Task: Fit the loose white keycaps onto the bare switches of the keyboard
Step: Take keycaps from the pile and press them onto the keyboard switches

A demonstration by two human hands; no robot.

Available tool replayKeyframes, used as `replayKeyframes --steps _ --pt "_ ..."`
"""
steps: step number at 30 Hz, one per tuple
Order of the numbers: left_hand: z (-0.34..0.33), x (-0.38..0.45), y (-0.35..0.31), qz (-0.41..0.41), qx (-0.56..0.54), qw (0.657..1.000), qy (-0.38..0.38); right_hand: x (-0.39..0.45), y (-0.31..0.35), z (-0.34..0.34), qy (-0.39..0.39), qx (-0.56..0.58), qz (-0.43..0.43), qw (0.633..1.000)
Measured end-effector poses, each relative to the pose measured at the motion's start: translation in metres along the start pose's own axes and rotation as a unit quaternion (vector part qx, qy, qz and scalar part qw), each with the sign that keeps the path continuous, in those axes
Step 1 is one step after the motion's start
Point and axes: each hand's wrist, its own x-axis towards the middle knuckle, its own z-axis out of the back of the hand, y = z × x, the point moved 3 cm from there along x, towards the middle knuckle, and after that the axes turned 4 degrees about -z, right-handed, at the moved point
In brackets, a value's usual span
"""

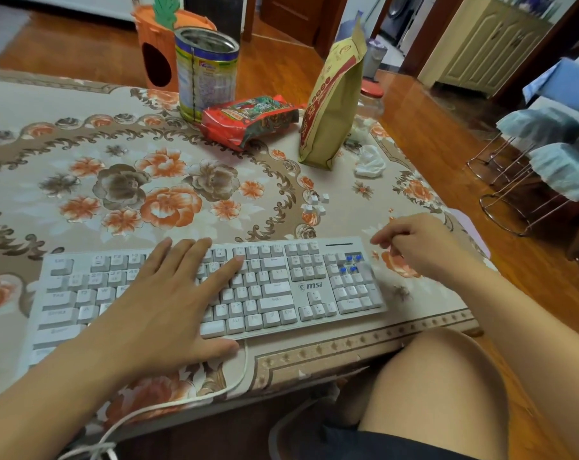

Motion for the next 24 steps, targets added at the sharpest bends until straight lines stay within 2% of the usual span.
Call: replayKeyframes --steps 3,7,10,13,16,19,21,24 --pt "0.000 0.001 0.000 -0.001 0.002 1.000 -0.001 0.032 0.003 -0.008 -0.007 0.003 0.007 1.000" --pt "0.001 0.002 -0.001 -0.002 0.003 1.000 -0.002 0.069 0.017 -0.041 0.031 -0.046 0.063 0.996" --pt "0.000 0.002 0.001 0.000 0.007 1.000 -0.005 0.092 0.036 -0.067 0.011 -0.097 0.118 0.988" --pt "0.000 0.001 0.001 0.000 0.007 1.000 -0.007 0.109 0.056 -0.081 -0.021 -0.158 0.163 0.974" --pt "-0.001 0.002 0.001 -0.002 0.009 1.000 -0.013 0.119 0.068 -0.093 -0.004 -0.234 0.205 0.950" --pt "-0.001 0.002 0.001 -0.002 0.013 1.000 -0.017 0.121 0.071 -0.098 0.002 -0.274 0.206 0.939" --pt "0.000 0.002 0.001 -0.002 0.014 1.000 -0.018 0.112 0.075 -0.092 -0.004 -0.241 0.205 0.949" --pt "-0.001 0.002 0.001 -0.004 0.017 1.000 -0.020 0.080 0.073 -0.070 -0.017 -0.063 0.194 0.979"
